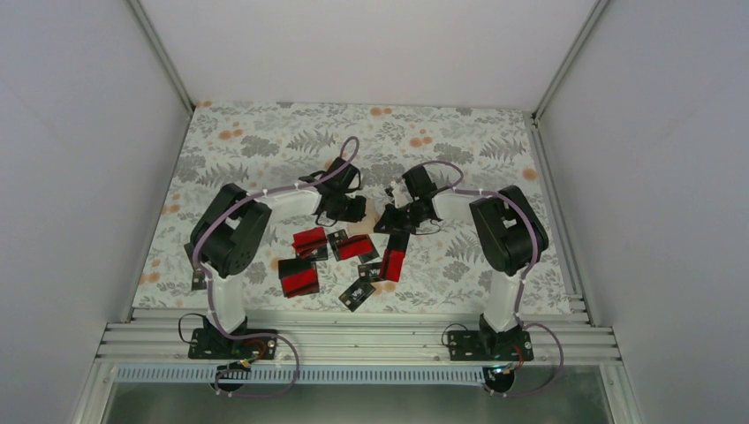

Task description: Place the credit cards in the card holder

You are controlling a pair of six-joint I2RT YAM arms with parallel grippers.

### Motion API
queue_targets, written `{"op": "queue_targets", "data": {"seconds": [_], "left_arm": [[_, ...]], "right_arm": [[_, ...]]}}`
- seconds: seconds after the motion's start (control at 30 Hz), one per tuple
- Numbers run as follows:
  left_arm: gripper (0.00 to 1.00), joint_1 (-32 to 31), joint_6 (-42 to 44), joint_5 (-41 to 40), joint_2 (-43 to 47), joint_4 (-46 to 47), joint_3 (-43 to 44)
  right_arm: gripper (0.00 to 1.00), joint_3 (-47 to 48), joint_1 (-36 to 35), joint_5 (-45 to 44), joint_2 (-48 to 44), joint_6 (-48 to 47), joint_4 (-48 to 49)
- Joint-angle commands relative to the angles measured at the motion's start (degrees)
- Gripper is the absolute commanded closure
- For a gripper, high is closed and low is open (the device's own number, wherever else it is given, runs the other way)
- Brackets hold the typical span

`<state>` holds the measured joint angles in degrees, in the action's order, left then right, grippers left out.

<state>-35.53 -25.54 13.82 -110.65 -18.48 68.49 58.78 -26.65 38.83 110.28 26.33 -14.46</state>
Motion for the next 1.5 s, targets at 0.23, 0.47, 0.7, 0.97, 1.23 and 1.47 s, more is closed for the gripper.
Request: {"op": "queue_targets", "data": {"seconds": [0.23,0.47,0.7,0.97,1.23,1.47], "left_arm": [[0.98,-0.59,4.42,-5.44,-9.62,-13.69,4.47],[0.98,-0.59,5.47,-7.66,-11.97,-17.93,8.71],[0.98,-0.59,4.65,-5.42,-11.13,-14.67,7.61],[0.98,-0.59,4.71,-5.6,-9.8,-13.96,6.45],[0.98,-0.59,4.63,-5.39,-8.81,-12.87,5.44],[0.98,-0.59,4.59,-5.05,-8.59,-12.18,4.88]], "right_arm": [[0.95,2.3,-0.21,-5.15,1.87,-2.02,-1.67],[0.96,6.09,-0.66,-7.55,-1.25,-4.42,-4.98],[0.95,12.04,-0.58,-4.49,-2.69,-4.26,-6.59],[0.95,14.5,-0.19,-3.63,0.47,-1.8,-5.13],[0.95,11.79,-0.24,-2.9,4.68,-0.23,-1.32],[0.96,9.33,-0.28,-8.91,10.75,0.58,-1.46]]}}
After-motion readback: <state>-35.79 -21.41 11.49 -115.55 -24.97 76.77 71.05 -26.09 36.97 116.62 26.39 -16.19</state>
